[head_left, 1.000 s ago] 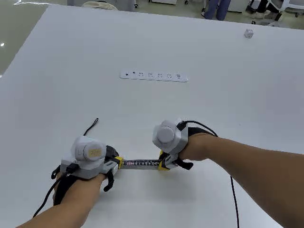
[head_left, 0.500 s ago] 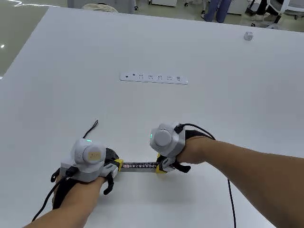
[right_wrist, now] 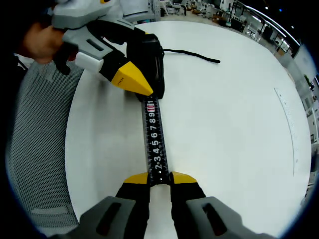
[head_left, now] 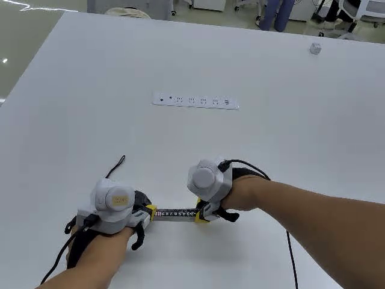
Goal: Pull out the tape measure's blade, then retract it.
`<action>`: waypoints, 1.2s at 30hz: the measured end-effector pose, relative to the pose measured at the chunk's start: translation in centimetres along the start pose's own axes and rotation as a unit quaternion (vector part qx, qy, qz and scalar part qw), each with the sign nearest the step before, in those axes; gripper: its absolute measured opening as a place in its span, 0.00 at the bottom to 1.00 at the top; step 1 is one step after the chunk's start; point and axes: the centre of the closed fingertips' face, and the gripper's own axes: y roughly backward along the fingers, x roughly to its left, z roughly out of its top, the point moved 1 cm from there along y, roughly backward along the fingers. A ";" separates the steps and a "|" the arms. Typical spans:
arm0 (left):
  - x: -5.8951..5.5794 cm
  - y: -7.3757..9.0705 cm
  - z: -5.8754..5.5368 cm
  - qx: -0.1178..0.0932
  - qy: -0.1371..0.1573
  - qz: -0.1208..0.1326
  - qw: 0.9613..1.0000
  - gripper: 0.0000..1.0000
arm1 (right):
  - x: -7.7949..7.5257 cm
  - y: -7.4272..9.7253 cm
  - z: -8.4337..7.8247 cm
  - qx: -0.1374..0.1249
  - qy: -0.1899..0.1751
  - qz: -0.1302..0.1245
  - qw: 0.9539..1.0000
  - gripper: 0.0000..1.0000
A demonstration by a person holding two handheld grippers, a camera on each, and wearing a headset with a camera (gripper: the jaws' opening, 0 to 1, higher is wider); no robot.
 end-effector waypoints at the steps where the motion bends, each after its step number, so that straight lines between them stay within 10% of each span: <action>1: 0.0 0.0 0.0 0.000 0.000 0.000 1.000 0.62 | 0.0 0.0 0.0 0.000 0.000 0.000 1.000 0.15; 36: 0.0 -0.1 -0.1 0.000 0.008 -0.004 1.000 0.62 | 0.2 -0.9 2.2 -0.012 0.003 0.005 1.000 0.15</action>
